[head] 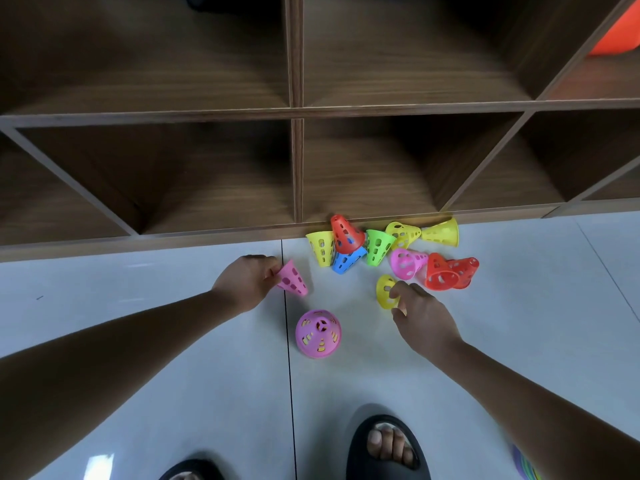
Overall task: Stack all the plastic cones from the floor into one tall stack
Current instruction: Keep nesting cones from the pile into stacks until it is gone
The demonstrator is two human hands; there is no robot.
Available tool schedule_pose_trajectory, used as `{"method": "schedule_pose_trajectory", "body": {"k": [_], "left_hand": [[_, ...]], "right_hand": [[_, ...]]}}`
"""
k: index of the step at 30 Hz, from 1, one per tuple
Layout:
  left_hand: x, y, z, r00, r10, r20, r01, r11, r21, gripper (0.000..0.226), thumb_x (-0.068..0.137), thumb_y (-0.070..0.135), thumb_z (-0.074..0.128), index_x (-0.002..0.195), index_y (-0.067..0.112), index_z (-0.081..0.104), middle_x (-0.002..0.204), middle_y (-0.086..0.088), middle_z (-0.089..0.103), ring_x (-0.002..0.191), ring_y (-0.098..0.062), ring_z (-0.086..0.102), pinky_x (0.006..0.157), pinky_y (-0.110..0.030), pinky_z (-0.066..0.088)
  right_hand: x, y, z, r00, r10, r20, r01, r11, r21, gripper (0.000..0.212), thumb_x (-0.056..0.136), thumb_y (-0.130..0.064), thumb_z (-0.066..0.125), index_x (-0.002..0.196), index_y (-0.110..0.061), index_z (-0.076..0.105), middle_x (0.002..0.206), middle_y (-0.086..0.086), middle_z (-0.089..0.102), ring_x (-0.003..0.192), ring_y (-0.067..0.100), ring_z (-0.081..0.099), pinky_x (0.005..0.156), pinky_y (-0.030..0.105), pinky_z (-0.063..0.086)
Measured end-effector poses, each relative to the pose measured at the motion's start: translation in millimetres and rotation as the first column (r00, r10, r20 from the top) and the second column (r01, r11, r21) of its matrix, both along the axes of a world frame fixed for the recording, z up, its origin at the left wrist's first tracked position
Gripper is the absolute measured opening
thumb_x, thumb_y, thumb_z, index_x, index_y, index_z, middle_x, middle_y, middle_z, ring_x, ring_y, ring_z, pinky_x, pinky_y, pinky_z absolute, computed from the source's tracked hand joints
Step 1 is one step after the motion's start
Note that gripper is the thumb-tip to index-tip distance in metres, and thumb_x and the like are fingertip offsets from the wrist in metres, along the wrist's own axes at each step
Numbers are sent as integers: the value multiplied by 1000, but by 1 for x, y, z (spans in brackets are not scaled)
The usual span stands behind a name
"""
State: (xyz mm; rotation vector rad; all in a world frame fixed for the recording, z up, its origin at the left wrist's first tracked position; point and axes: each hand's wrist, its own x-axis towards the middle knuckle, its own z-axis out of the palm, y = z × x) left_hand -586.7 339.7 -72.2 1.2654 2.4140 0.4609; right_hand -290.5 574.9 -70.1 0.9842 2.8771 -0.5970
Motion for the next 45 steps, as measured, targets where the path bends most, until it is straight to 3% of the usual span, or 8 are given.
{"method": "schedule_pose_trajectory", "body": {"k": [13,19,24,28,33,36,39,45], "left_hand": [[36,-21,84,832,263,489,-438,852,287,22,108,32,59,101,29,79,91,12,75,82,-9,62,74,-25,49],[62,-23,108,798,190,572,-413,864,289,28,112,24,52,101,27,77,77,12,67,69,-5,54,65,-15,44],[78,-22,108,737,131,663,-404,872,277,28,112,21,52,103,19,78,81,5,70,68,-5,51,68,-23,44],[84,-24,104,698,101,709,-405,872,274,29,113,24,51,106,21,78,82,2,68,71,-12,46,70,-30,43],[83,-24,109,638,85,765,-473,827,302,31,113,21,49,103,17,77,77,0,61,69,-15,43,65,-21,38],[89,-25,111,605,43,795,-455,838,300,30,113,17,48,100,5,73,83,-11,64,69,-15,43,65,-19,40],[97,-26,107,604,-2,797,-400,864,305,30,113,18,49,103,8,75,94,-23,66,70,-18,43,66,-25,40],[113,-29,96,659,77,749,-360,906,224,38,112,9,50,85,25,71,65,15,62,60,-3,47,61,-17,39]], "right_hand": [[-8,-11,40,956,6,-293,2,1000,25,25,86,-7,77,100,-26,68,87,-15,68,66,10,63,59,34,55],[-19,-27,72,906,78,-416,-60,997,57,13,94,-17,77,97,-21,65,78,-10,59,63,14,56,55,38,50],[-27,-42,98,859,-113,-500,-7,973,-231,13,100,-21,71,92,-20,61,65,-3,56,60,18,52,56,35,45],[-32,-45,114,794,-396,-462,7,765,-644,17,104,-22,67,91,-14,58,67,13,49,60,23,43,59,38,40],[-39,-46,132,731,-572,-372,7,551,-834,20,107,-20,59,90,-11,55,64,7,48,56,23,42,58,32,36],[-41,-50,143,703,-667,-246,-90,260,-961,20,106,-16,58,86,-13,56,70,5,44,57,22,40,56,34,32],[-39,-56,151,755,-632,-174,-171,66,-983,24,106,-15,54,82,-13,56,72,8,40,58,20,38,53,30,33],[-34,-64,140,905,-402,-142,-159,-9,-987,12,103,-11,53,92,-7,56,72,9,39,60,23,39,57,33,35]]}}
